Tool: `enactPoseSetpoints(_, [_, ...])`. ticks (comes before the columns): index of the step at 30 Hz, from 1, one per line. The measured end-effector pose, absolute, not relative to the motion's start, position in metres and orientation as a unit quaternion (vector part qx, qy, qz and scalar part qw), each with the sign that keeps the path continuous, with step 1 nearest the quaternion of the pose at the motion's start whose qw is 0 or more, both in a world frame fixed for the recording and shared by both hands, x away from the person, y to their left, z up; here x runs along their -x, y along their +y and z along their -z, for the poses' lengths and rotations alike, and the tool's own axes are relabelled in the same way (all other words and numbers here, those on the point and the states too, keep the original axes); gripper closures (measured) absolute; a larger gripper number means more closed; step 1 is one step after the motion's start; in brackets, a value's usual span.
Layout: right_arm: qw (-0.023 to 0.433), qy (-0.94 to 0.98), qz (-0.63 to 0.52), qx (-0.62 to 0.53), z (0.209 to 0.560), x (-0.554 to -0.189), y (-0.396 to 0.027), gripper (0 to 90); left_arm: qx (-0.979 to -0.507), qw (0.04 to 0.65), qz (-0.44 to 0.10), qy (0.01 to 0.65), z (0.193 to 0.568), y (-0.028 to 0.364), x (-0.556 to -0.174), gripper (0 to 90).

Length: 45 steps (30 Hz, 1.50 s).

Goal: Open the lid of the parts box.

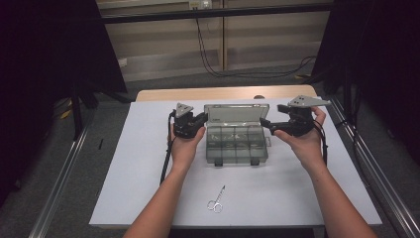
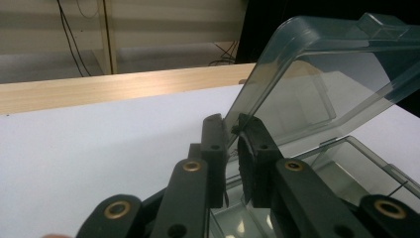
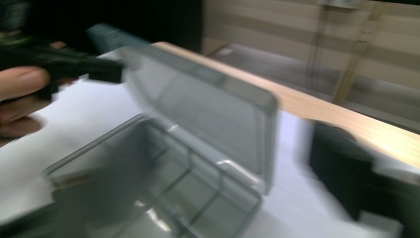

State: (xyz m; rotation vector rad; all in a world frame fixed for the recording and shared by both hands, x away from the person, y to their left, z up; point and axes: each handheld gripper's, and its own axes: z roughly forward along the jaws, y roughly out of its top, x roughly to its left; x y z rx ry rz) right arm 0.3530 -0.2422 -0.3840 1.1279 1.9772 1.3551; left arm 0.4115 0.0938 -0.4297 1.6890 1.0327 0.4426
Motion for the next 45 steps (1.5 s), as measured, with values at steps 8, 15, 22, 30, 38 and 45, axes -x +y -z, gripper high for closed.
enactPoseSetpoints(8, [0.267,0.703,-0.497,-0.433,0.398,-0.354,-0.244,2.5,-0.705,0.529,-0.182,0.435,0.43,0.094,-0.414,81.9])
enactPoseSetpoints(15, [0.278,0.698,-0.465,-0.469,0.425,-0.368,-0.236,22.6,-0.702,0.531,-0.179,0.439,0.431,0.095,-0.415,82.3])
enactPoseSetpoints(22, [0.282,0.663,-0.491,-0.49,0.437,-0.375,-0.235,53.4,-0.703,0.531,-0.185,0.435,0.431,0.094,-0.415,83.0])
enactPoseSetpoints(30, [0.308,0.647,-0.483,-0.503,0.441,-0.381,-0.228,72.6,-0.7,0.534,-0.185,0.436,0.432,0.094,-0.417,83.6])
enactPoseSetpoints(38, [0.313,0.645,-0.477,-0.509,0.443,-0.386,-0.226,86.1,-0.703,0.529,-0.183,0.439,0.435,0.093,-0.423,85.0])
enactPoseSetpoints(45, [0.313,0.647,-0.467,-0.514,0.442,-0.39,-0.225,87.2,-0.709,0.518,-0.186,0.441,0.442,0.091,-0.429,84.2])
